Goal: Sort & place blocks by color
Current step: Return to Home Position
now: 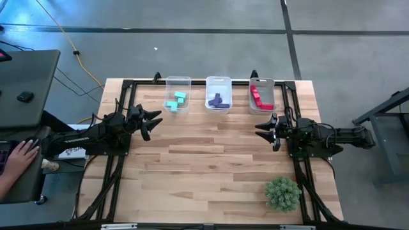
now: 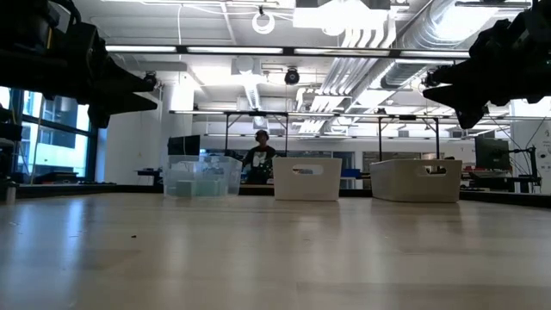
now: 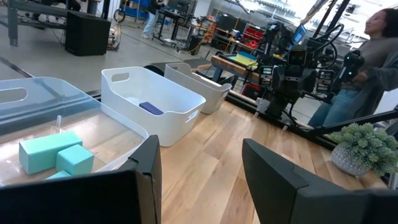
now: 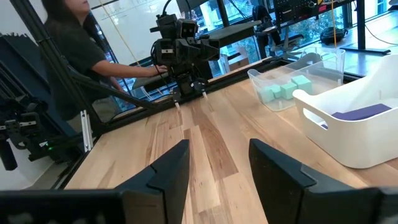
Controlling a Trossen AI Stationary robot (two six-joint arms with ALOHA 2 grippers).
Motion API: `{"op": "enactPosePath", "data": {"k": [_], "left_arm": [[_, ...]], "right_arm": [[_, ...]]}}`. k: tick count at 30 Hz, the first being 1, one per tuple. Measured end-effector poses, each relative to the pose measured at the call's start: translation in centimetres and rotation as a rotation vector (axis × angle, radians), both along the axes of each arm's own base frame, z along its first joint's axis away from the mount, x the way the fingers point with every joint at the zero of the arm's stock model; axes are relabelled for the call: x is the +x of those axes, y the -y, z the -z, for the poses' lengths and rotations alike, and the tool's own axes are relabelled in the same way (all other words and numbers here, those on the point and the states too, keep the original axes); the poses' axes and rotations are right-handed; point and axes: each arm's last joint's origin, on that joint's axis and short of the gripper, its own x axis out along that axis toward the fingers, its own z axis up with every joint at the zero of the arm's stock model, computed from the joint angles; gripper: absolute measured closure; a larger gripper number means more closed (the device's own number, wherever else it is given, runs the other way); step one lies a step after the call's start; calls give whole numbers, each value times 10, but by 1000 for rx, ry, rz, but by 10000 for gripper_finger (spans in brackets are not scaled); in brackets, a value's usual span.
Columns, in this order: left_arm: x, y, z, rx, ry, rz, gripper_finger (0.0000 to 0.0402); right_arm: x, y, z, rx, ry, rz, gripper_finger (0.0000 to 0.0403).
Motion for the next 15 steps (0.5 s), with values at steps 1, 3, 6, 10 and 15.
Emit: {"op": "enactPosePath", "data": {"k": [1,3,6,10,15], "left_arm": [[0,0,0,0,0,0,259],[0,0,0,0,0,0,259],[0,0,0,0,0,0,259],[0,0,0,0,0,0,259],[0,0,0,0,0,0,259]], "right_arm": [[0,0,0,0,0,0,247],[0,0,0,0,0,0,247],[0,0,0,1,0,0,247],[0,0,0,1,0,0,247],[0,0,0,6,1,0,247]]}}
